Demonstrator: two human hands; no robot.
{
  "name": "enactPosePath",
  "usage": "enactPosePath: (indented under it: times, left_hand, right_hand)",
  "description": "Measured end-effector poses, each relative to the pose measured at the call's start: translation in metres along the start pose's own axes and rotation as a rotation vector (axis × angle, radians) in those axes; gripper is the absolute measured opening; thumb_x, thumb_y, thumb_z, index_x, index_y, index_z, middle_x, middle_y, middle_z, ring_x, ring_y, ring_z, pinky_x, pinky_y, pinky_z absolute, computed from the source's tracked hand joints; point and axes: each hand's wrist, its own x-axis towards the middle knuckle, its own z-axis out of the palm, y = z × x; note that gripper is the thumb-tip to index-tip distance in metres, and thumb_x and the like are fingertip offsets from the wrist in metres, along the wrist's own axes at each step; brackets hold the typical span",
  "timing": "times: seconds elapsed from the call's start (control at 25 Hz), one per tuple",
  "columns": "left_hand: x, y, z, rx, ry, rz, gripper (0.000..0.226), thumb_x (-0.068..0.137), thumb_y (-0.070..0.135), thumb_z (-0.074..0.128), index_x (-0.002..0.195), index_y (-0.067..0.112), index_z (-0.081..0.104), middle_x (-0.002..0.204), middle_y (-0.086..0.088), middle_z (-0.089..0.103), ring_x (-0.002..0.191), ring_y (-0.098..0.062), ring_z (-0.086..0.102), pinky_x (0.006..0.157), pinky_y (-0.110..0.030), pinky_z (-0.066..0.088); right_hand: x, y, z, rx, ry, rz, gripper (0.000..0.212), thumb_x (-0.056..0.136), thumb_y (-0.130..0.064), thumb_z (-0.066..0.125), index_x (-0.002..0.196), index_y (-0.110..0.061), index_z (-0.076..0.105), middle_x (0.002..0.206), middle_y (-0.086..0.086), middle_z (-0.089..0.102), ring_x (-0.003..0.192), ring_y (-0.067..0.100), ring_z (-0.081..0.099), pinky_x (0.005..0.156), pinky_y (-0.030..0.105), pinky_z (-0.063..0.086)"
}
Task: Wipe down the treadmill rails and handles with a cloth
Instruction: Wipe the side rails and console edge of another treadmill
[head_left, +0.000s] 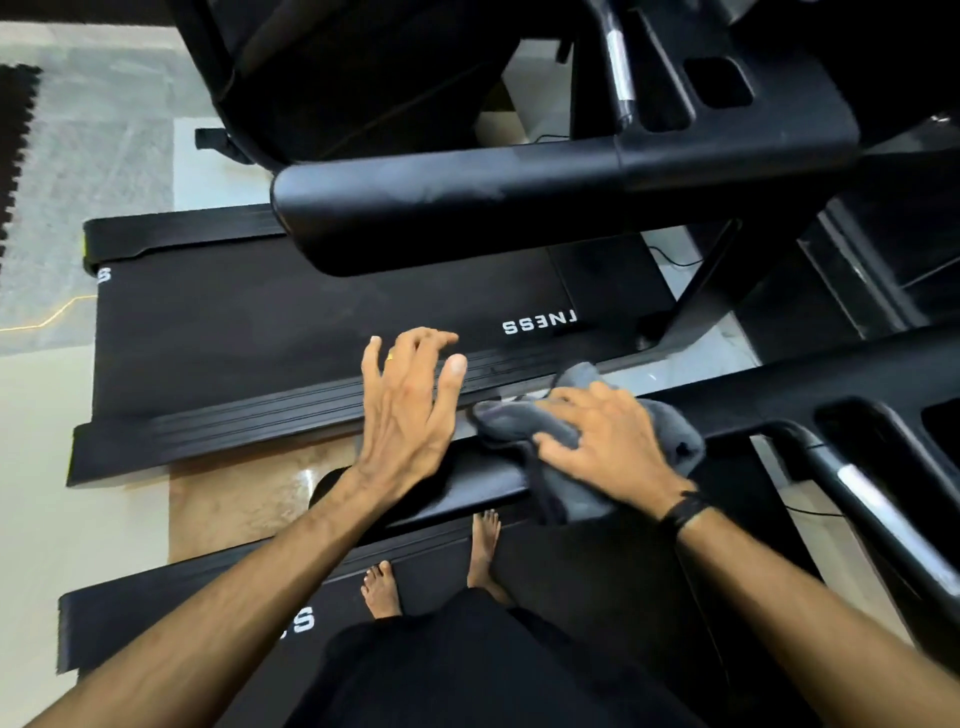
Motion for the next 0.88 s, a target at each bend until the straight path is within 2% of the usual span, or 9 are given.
enactPosePath:
  times: [0.12,0.2,0.32,0.44,0.56,0.64,0.68,0.76,0.88]
  left_hand:
    - [-0.005,0.005,0.004,0.004,-0.001,0.039,0.045,0.102,0.042,0.026,0.123,0.019,0.058,0.125,0.005,0.056,0.116,-0.007,0.052,0.119,-0.051,0.014]
    - [-0.007,0.005,0.003,-0.001,0.032,0.027,0.041,0.103,0.04,0.029,0.119,0.018,0.06,0.122,0.006,0.058,0.113,-0.007,0.054,0.119,-0.051,0.015]
    - [-0.005,0.004,0.004,0.0,0.016,-0.03,0.033,0.101,0.038,0.036,0.111,0.019,0.062,0.112,0.008,0.063,0.105,-0.01,0.058,0.116,-0.05,0.023]
    - [0.004,0.007,0.012,-0.028,-0.005,-0.052,0.028,0.098,0.033,0.046,0.096,0.015,0.068,0.095,0.004,0.07,0.087,-0.018,0.063,0.092,-0.049,0.046]
    - [0.02,0.008,0.025,-0.059,0.007,-0.105,0.03,0.096,0.038,0.048,0.088,0.018,0.069,0.081,0.001,0.071,0.076,-0.022,0.066,0.074,-0.044,0.052]
    - [0.036,0.014,0.041,-0.093,-0.018,-0.159,0.033,0.093,0.045,0.047,0.087,0.02,0.068,0.076,0.001,0.071,0.075,-0.024,0.069,0.072,-0.046,0.054]
    - [0.044,0.019,0.05,-0.125,-0.034,-0.16,0.033,0.093,0.045,0.048,0.087,0.021,0.068,0.075,0.002,0.072,0.076,-0.023,0.07,0.073,-0.047,0.055]
    - [0.054,0.032,0.067,-0.182,-0.065,-0.11,0.031,0.095,0.042,0.049,0.087,0.021,0.07,0.077,0.007,0.073,0.075,-0.017,0.071,0.072,-0.047,0.056]
    - [0.059,0.049,0.091,-0.197,-0.141,-0.03,0.032,0.098,0.037,0.05,0.088,0.014,0.069,0.078,0.007,0.072,0.075,-0.015,0.069,0.071,-0.047,0.056]
  right_hand:
    - [0.014,0.062,-0.023,-0.045,-0.135,0.294,0.034,0.086,-0.052,0.052,0.092,-0.027,0.075,0.098,0.004,0.074,0.099,0.031,0.064,0.078,0.039,0.046]
    - [0.041,0.084,-0.018,-0.08,-0.329,0.421,0.034,0.09,-0.054,0.054,0.087,-0.025,0.072,0.102,0.011,0.073,0.105,0.033,0.064,0.08,0.037,0.042]
    - [0.08,0.076,0.005,-0.057,-0.588,0.451,0.054,0.093,-0.061,0.049,0.119,-0.018,0.069,0.128,0.017,0.065,0.121,0.034,0.06,0.094,0.04,0.043]
    - [0.098,0.03,0.026,0.025,-0.716,0.321,0.055,0.098,-0.054,0.045,0.13,-0.012,0.061,0.139,0.018,0.058,0.128,0.035,0.055,0.101,0.041,0.04]
    - [0.082,-0.021,0.022,0.053,-0.557,0.068,0.057,0.096,-0.058,0.039,0.106,-0.01,0.068,0.117,0.019,0.069,0.112,0.034,0.062,0.089,0.041,0.041]
    - [0.056,-0.025,0.014,0.056,-0.321,-0.077,0.064,0.089,-0.059,0.028,0.086,-0.011,0.07,0.094,0.016,0.072,0.096,0.034,0.063,0.078,0.041,0.037]
    - [0.042,-0.018,0.009,0.062,-0.236,-0.121,0.064,0.084,-0.059,0.024,0.082,-0.014,0.07,0.088,0.013,0.07,0.091,0.033,0.06,0.076,0.04,0.034]
    - [0.018,0.01,0.004,0.109,-0.144,-0.169,0.054,0.08,-0.056,0.028,0.089,-0.023,0.069,0.089,0.003,0.068,0.088,0.026,0.054,0.077,0.04,0.033]
    - [0.004,0.085,-0.012,0.101,-0.173,-0.11,0.049,0.079,-0.055,0.032,0.104,-0.034,0.069,0.1,-0.008,0.068,0.09,0.022,0.053,0.081,0.042,0.037]
